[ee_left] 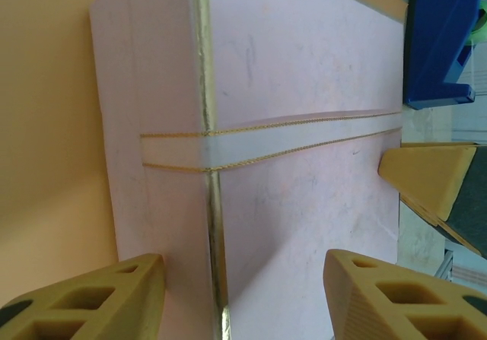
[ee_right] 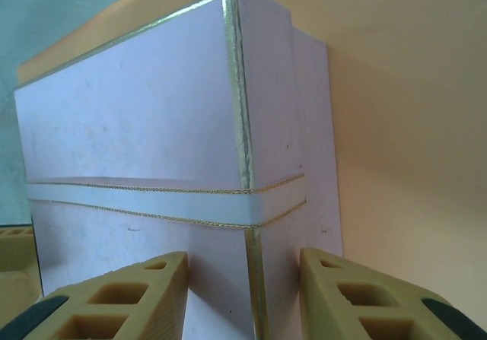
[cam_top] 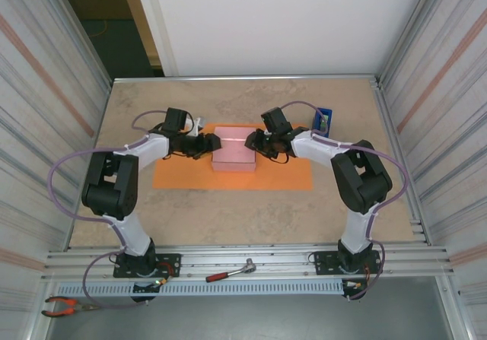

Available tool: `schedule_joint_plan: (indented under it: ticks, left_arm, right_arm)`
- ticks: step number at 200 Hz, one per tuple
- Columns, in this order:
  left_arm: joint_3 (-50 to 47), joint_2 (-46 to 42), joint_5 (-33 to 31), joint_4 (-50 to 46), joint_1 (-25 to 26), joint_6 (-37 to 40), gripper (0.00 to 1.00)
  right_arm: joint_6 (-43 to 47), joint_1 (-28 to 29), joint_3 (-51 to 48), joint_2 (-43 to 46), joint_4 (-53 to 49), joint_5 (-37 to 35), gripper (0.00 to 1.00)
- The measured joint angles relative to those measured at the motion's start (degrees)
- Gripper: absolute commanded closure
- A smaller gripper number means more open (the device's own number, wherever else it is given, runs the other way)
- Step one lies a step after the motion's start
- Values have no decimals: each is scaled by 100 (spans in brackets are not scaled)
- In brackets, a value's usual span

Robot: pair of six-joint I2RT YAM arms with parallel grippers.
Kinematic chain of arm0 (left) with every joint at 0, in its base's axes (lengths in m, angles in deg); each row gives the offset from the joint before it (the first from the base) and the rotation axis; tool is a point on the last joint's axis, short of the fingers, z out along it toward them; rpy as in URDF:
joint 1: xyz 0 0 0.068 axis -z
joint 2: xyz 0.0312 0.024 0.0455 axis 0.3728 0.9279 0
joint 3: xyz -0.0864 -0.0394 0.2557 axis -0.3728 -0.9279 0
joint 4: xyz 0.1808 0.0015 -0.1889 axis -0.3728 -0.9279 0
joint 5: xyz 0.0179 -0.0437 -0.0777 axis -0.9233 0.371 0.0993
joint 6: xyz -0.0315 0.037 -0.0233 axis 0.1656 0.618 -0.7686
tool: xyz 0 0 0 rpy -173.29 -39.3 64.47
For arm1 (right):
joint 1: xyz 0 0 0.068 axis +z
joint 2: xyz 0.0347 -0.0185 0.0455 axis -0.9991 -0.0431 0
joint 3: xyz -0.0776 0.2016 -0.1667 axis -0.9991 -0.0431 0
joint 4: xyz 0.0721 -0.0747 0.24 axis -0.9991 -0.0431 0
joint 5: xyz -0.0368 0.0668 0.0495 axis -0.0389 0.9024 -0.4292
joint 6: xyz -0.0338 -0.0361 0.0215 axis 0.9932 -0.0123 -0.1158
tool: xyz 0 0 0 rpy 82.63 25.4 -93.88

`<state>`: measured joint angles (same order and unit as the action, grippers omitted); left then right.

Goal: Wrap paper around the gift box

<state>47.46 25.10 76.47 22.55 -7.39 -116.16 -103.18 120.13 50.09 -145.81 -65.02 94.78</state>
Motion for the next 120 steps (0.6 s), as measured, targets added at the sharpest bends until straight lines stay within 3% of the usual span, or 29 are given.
schedule_joint_plan:
  ticks: [39, 120]
  left_arm:
    - [-120, 0, 20, 94, -20, -26, 40]
    - [-345, -98, 85, 365, -28, -155, 40]
  right_arm:
    - [-44, 4, -136, 0, 247, 81, 49]
    - [-48, -7, -214, 9, 356, 125, 55]
